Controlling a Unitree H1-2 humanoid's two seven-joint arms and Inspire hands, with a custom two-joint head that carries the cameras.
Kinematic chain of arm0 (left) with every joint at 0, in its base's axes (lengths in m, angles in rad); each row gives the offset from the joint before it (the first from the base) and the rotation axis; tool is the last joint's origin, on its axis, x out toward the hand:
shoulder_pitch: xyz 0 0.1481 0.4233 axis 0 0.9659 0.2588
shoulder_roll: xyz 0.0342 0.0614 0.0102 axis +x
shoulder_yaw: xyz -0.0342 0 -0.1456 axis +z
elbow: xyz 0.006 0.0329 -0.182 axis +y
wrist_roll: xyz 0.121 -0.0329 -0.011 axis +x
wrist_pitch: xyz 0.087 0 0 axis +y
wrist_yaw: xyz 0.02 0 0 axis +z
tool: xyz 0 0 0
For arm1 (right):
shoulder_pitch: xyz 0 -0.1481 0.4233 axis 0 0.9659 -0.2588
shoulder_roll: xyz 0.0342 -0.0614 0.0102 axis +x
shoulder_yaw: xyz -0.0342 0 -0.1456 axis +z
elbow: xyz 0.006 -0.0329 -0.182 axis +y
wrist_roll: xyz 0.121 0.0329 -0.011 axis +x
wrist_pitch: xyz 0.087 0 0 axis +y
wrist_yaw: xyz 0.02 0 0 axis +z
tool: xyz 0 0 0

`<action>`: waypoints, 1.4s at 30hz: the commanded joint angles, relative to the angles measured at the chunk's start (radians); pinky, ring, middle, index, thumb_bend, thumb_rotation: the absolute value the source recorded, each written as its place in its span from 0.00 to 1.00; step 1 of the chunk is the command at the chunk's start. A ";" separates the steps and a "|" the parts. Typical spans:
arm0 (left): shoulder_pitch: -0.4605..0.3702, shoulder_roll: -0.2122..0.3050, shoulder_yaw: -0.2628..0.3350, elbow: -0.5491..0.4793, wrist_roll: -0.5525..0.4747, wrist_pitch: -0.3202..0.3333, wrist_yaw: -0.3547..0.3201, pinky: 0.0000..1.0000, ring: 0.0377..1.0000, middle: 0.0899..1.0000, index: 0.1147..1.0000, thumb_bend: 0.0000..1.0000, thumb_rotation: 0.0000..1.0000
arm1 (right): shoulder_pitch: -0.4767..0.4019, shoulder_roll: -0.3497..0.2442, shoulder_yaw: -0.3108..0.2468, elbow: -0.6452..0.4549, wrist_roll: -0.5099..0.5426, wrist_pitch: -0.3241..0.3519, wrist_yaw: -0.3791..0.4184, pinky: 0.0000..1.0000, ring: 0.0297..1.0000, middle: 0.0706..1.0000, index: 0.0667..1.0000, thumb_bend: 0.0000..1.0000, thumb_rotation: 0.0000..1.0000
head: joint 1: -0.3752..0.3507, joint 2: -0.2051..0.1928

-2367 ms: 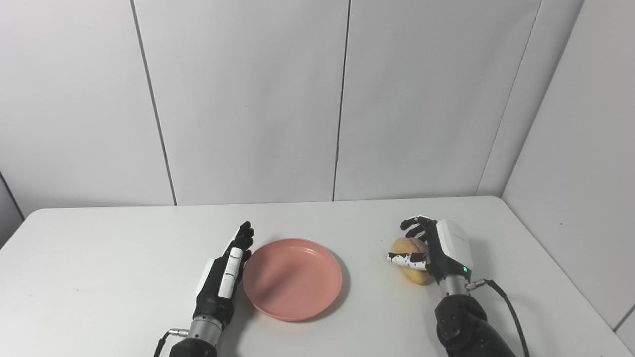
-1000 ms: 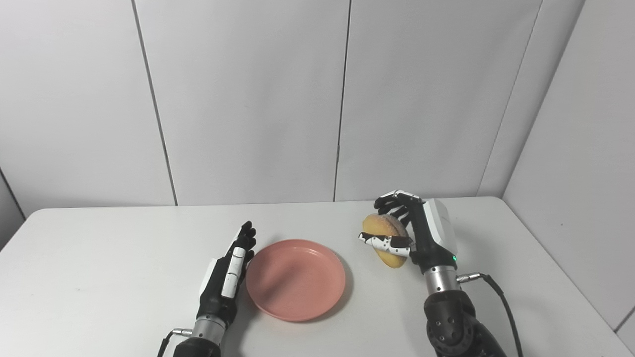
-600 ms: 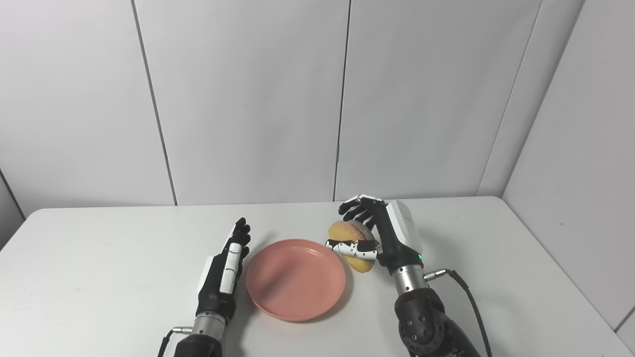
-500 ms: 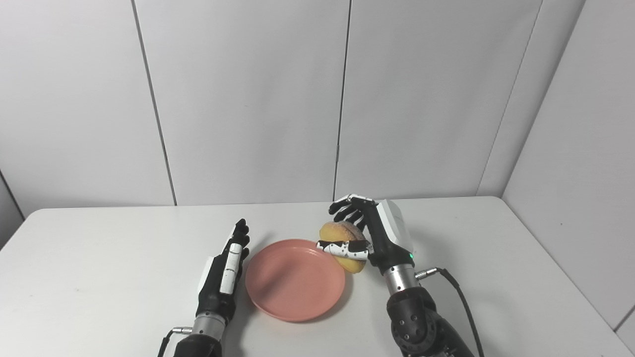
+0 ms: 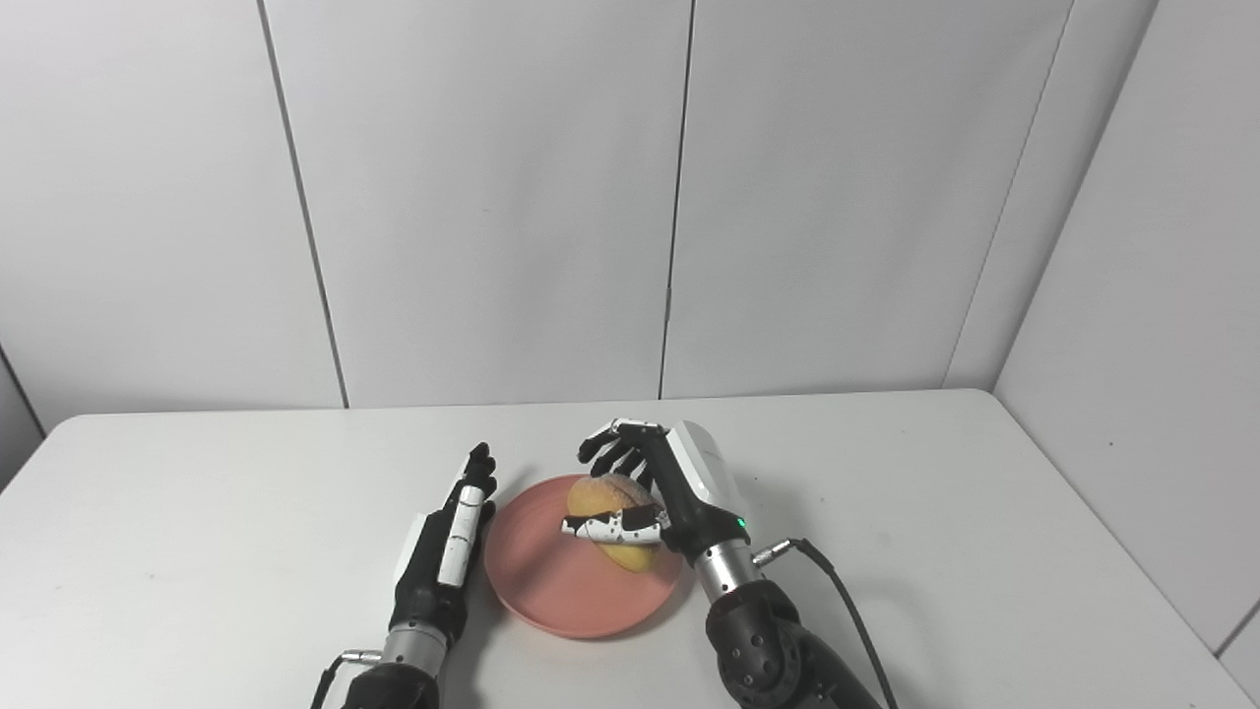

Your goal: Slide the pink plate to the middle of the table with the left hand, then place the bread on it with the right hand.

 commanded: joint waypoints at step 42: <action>0.000 -0.017 0.017 0.006 -0.016 -0.035 0.003 0.98 1.00 1.00 0.96 0.75 1.00 | -0.084 -0.013 0.122 0.215 -0.121 -0.166 -0.132 0.71 0.82 0.82 0.82 0.57 0.35 | 0.011 0.010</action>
